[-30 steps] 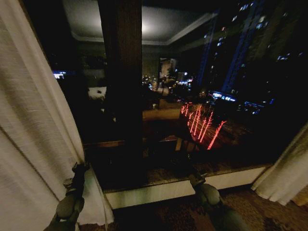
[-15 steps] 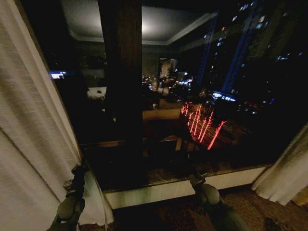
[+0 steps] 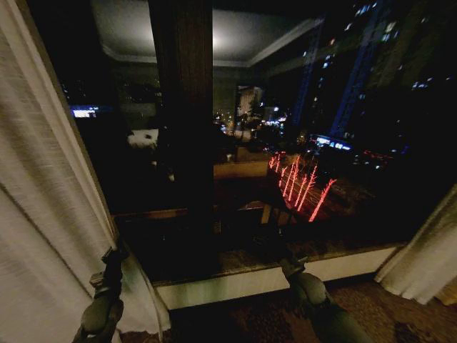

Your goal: Open the curtains by pulling them apart, changing their state from closed to fully open.

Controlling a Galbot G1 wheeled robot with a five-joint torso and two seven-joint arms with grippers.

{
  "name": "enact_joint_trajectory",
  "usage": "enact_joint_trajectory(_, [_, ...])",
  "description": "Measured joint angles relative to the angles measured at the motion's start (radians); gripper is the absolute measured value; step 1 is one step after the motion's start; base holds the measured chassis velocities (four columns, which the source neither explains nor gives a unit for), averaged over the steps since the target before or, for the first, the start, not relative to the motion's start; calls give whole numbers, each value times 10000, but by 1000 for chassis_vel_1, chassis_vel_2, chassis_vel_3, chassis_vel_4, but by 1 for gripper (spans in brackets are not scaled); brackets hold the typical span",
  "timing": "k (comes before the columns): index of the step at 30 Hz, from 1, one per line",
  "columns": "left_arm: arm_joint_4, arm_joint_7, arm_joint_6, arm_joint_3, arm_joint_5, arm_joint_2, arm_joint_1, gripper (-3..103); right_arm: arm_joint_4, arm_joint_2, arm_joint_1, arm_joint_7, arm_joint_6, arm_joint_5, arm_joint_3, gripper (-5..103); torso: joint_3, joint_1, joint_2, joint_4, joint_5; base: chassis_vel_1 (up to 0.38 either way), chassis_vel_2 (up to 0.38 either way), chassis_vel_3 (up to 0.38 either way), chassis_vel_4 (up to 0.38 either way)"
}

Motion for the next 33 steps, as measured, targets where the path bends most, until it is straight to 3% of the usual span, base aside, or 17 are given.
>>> enact_joint_trajectory(12, [-174, -18, -176, -348, -2, 12, 300, 0, 0, 0, 0, 0, 0, 0, 0, 100, -1, 0, 0, 0, -3, 265, 230, -270, -247])
enact_joint_trajectory(33, [-505, -46, -420, -506, 127, -278, 772, 0, 0, 0, 0, 0, 0, 0, 0, 100, -1, 1, -2, 0, -1, 372, 333, -376, -322])
